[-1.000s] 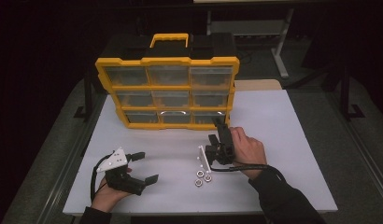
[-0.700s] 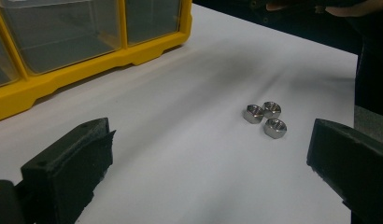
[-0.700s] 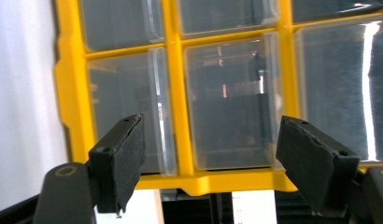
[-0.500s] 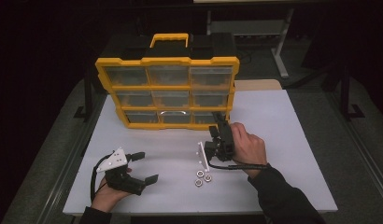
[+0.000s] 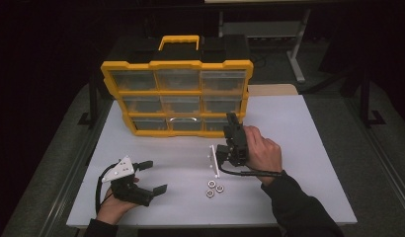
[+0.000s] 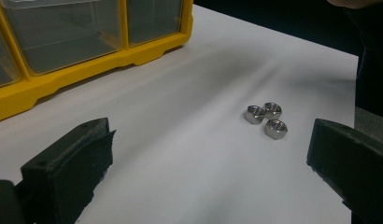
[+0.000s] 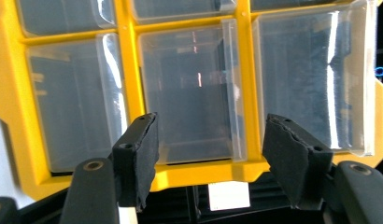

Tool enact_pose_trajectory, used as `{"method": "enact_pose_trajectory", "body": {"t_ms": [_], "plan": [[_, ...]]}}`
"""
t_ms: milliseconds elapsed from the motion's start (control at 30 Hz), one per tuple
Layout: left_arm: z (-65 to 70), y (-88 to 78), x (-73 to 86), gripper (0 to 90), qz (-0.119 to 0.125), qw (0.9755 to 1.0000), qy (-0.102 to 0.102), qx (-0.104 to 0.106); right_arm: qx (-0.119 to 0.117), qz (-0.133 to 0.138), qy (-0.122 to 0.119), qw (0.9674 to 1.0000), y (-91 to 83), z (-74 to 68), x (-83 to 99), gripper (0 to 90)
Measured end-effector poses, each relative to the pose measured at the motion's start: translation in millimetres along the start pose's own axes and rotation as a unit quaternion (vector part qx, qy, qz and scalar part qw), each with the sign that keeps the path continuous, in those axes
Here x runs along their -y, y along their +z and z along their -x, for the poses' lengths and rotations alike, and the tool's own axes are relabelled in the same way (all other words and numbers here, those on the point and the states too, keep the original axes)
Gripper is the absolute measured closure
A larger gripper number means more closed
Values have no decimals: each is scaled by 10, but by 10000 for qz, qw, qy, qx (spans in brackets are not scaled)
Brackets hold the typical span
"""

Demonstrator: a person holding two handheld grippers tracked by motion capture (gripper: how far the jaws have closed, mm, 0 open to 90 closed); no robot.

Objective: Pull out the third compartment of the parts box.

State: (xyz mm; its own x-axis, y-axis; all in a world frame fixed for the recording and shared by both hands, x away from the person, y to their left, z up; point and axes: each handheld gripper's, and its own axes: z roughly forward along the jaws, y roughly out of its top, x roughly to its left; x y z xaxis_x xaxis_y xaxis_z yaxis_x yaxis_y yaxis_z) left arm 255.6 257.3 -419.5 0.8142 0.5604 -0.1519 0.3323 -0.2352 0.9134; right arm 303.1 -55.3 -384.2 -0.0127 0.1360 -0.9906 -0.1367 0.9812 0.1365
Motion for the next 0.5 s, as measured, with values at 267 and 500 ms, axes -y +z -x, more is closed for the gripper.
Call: {"method": "enact_pose_trajectory", "body": {"t_ms": [267, 500], "plan": [[0, -2, 1, 0, -7, 10000, 6, -6, 110, -74, -59, 9999, 38, 64, -8, 392], [0, -3, 2, 0, 7, 10000, -14, -6, 280, -64, -147, 9995, 73, 133, -17, 405]]}}
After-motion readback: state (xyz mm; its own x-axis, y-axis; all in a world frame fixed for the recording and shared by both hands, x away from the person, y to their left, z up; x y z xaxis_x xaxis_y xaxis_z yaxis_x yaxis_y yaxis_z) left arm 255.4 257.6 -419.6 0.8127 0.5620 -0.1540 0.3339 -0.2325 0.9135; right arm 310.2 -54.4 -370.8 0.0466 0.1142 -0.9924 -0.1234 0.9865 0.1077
